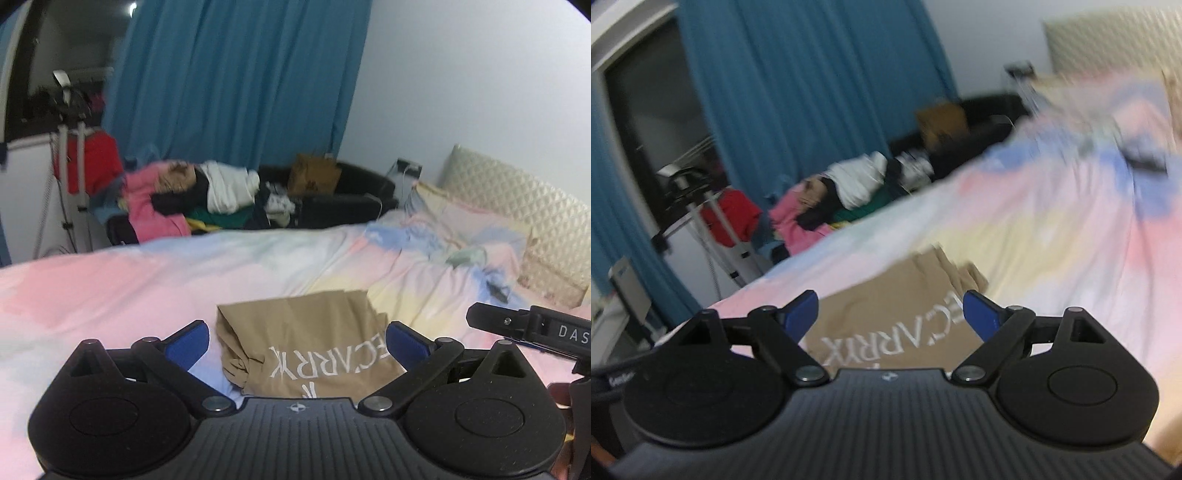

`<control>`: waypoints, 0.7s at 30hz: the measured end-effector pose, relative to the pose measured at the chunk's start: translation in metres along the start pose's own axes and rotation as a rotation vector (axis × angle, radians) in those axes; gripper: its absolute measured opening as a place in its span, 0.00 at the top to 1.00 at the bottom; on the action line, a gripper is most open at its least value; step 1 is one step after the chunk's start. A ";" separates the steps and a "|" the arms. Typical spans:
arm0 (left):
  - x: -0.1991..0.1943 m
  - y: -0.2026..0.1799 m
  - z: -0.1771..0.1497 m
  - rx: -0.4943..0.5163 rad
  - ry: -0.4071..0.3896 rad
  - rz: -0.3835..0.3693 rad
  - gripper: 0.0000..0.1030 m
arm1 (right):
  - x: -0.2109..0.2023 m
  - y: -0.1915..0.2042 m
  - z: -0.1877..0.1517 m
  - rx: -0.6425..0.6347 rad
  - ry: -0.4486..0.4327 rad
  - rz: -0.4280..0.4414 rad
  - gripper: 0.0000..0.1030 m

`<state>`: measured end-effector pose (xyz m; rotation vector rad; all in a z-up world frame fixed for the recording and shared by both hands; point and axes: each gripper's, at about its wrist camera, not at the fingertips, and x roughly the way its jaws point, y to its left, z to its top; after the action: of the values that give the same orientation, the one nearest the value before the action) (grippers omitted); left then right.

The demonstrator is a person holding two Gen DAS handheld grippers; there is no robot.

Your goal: Fold clothes

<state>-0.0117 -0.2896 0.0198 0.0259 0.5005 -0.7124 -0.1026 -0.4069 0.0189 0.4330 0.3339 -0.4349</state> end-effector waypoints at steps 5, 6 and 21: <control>-0.077 -0.004 -0.003 0.007 -0.072 0.013 0.00 | -0.052 0.021 -0.006 -0.082 -0.063 0.049 0.16; -0.090 -0.004 -0.005 0.005 -0.084 0.017 0.00 | -0.062 0.025 -0.009 -0.091 -0.073 0.055 0.16; -0.171 -0.013 -0.060 0.026 -0.142 0.073 0.00 | -0.110 0.067 -0.082 -0.183 -0.127 0.068 0.16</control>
<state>-0.1559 -0.1823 0.0454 0.0175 0.3522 -0.6437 -0.1826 -0.2774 0.0147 0.2365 0.2323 -0.3603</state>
